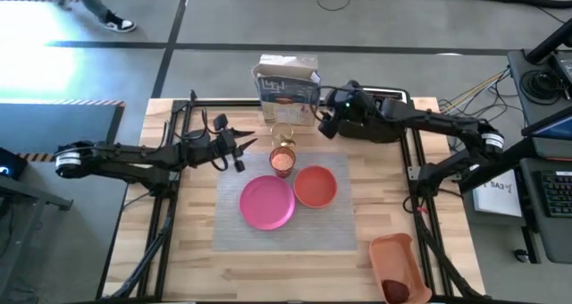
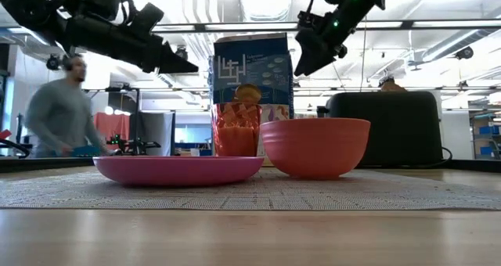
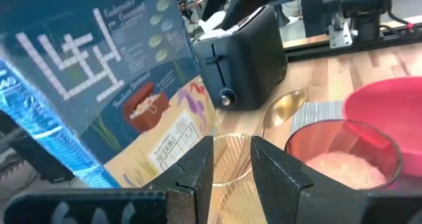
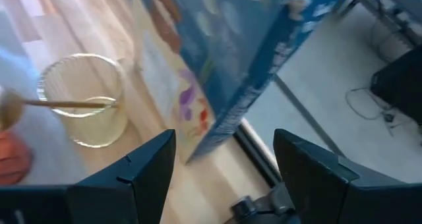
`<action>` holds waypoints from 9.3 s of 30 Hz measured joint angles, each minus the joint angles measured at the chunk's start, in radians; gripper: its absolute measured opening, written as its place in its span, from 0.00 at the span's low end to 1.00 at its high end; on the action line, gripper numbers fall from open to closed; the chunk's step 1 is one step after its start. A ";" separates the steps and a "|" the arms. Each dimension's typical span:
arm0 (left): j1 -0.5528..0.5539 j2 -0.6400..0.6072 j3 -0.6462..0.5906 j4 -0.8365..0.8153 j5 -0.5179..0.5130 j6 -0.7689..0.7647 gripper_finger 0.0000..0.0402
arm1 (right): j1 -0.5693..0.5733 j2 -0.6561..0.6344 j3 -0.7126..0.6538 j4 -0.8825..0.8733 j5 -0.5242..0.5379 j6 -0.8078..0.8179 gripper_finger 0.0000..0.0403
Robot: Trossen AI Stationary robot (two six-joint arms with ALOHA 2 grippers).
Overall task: Arrange a breakfast setting
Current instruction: Pour the cereals from the cereal box into the orange bowl on the table mat
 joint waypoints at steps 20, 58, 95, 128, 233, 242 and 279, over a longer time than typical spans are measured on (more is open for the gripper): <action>0.077 -0.189 -0.156 0.025 0.003 -0.035 0.21 | -0.144 0.127 -0.011 0.099 -0.070 0.071 0.59; 0.124 -0.219 -0.175 0.023 -0.077 0.004 0.21 | -0.120 0.118 0.035 -0.078 -0.369 0.144 0.76; 0.147 -0.219 -0.188 -0.008 -0.076 0.041 0.21 | -0.120 0.140 0.035 -0.055 -0.410 0.153 0.94; 0.157 -0.219 -0.189 -0.016 -0.076 0.000 0.21 | -0.337 0.147 0.022 0.119 -0.568 -0.219 0.94; 0.317 -0.162 -0.187 0.216 -0.031 -0.135 0.31 | -0.335 0.301 0.169 0.479 -1.052 -0.014 0.02; 0.422 0.002 -0.171 0.368 0.292 -0.233 0.31 | -0.335 0.301 0.249 0.407 -1.049 -0.065 0.02; 0.406 0.125 -0.014 0.416 0.455 -0.263 0.61 | -0.265 0.295 0.533 -0.054 -1.082 -0.219 0.02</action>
